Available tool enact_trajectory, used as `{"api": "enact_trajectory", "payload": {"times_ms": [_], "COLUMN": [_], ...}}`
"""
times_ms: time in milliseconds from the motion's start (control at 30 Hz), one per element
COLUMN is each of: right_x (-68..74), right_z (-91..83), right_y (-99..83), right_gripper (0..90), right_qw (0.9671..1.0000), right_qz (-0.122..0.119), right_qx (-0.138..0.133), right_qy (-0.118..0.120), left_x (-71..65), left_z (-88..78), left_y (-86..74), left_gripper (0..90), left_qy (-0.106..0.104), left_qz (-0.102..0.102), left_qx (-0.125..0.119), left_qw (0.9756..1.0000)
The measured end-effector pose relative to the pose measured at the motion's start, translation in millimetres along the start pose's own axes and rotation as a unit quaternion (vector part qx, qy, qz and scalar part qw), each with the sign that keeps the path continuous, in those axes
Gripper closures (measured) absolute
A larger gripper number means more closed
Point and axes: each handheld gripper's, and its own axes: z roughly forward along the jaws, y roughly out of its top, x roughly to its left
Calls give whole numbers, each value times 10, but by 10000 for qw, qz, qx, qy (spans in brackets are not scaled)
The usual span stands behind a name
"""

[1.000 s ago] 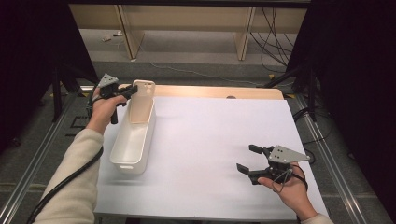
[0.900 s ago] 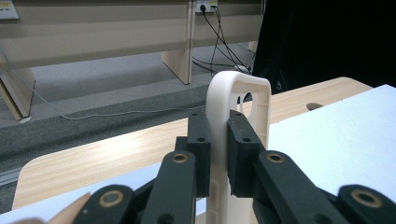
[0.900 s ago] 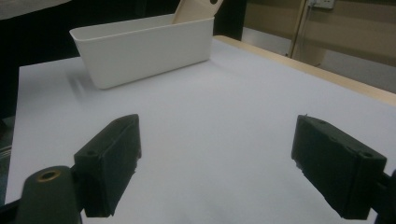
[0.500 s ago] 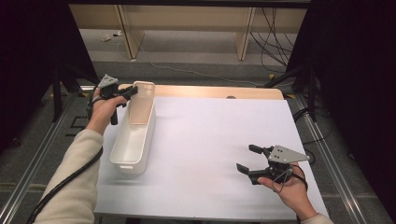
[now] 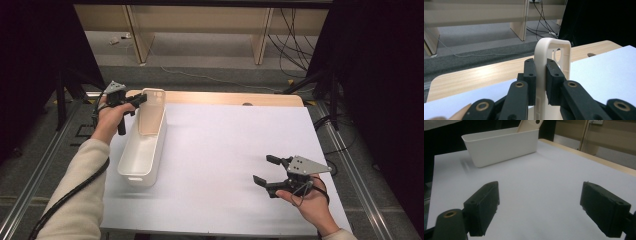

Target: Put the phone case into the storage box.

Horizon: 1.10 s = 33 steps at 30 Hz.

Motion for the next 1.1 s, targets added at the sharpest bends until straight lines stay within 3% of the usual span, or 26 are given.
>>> {"api": "enact_trajectory", "payload": {"times_ms": [100, 200, 600, 933, 967, 1033, 1100], "right_x": [-3, 0, 0, -7, -6, -7, -7], "right_z": [16, 0, -1, 5, 3, 8, 5], "right_y": [-5, 1, 0, -5, -6, -6, -6], "right_gripper": [171, 171, 171, 171, 171, 171, 171], "right_qw": [9999, 10000, 10000, 10000, 10000, 10000, 10000], "right_qz": [-15, 12, 17, -27, -28, -26, -31], "right_qx": [-104, 18, 12, 17, 46, 27, 50], "right_qy": [19, 17, 20, -1, -10, -9, -5], "left_x": [13, 18, 12, 16, 4, -4, -12], "left_z": [-1, 1, 23, 76, 81, 110, 126], "left_y": [-14, -24, -7, 14, 15, 34, 52], "left_gripper": [787, 783, 756, 665, 627, 584, 542], "left_qy": [15, 28, 108, 262, 295, 350, 403], "left_qz": [-1, -21, 49, 310, 252, 435, 477], "left_qx": [72, 82, 181, 254, 296, 334, 389], "left_qw": [10000, 10000, 9998, 9989, 9988, 9979, 9973]}}
